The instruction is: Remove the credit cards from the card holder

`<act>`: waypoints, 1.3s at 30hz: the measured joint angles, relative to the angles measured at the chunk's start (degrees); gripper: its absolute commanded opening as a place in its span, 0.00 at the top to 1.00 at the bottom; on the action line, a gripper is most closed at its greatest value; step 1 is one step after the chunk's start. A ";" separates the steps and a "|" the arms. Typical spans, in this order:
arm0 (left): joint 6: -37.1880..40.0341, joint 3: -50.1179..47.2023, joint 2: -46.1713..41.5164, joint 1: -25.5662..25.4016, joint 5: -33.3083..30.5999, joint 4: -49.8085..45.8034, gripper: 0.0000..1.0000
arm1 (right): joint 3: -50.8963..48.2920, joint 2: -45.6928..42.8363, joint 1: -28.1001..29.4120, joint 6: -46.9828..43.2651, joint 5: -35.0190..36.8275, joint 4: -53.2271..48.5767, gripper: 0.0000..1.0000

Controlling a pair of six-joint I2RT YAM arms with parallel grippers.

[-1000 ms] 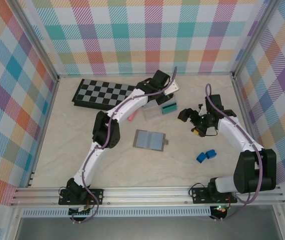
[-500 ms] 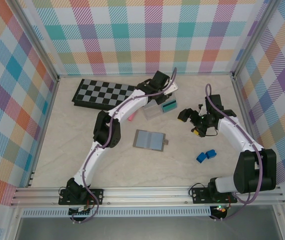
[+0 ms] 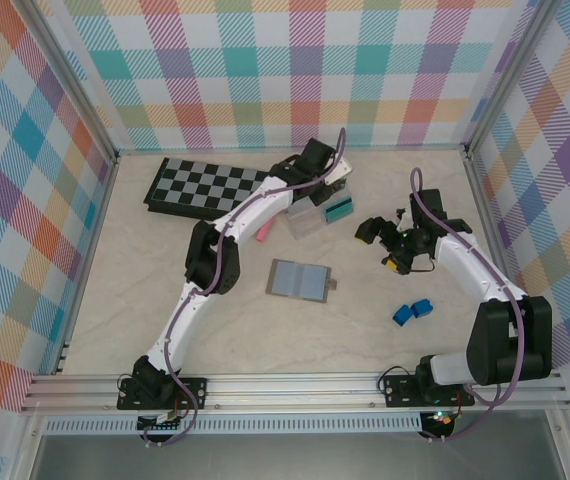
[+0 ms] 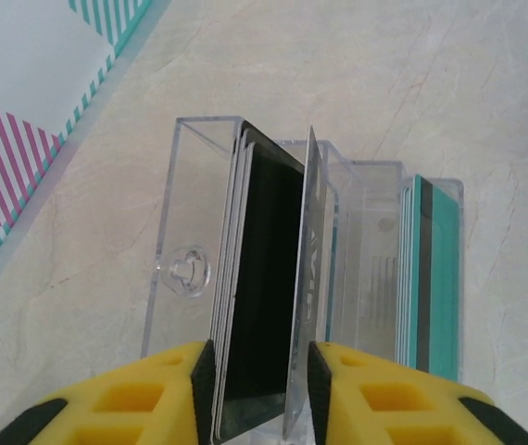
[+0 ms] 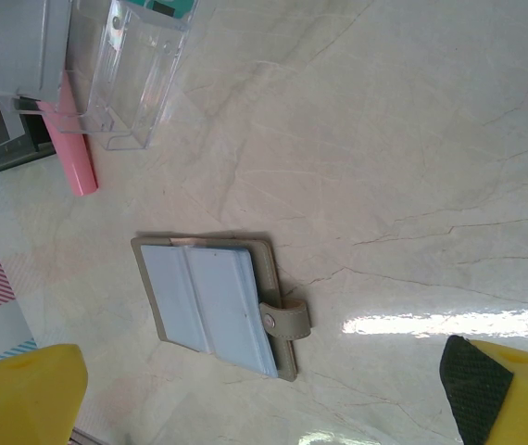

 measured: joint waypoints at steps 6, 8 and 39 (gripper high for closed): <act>-8.55 -0.15 -2.67 0.96 1.88 -1.62 0.56 | -0.15 0.00 0.02 -0.09 0.02 0.00 0.03; -12.07 -2.01 -5.75 1.36 2.12 -1.75 0.56 | -0.15 0.11 0.37 -0.11 0.07 0.02 0.04; -68.48 -71.08 -43.89 1.77 12.57 3.69 0.60 | 10.60 23.69 22.43 0.59 7.98 0.39 0.46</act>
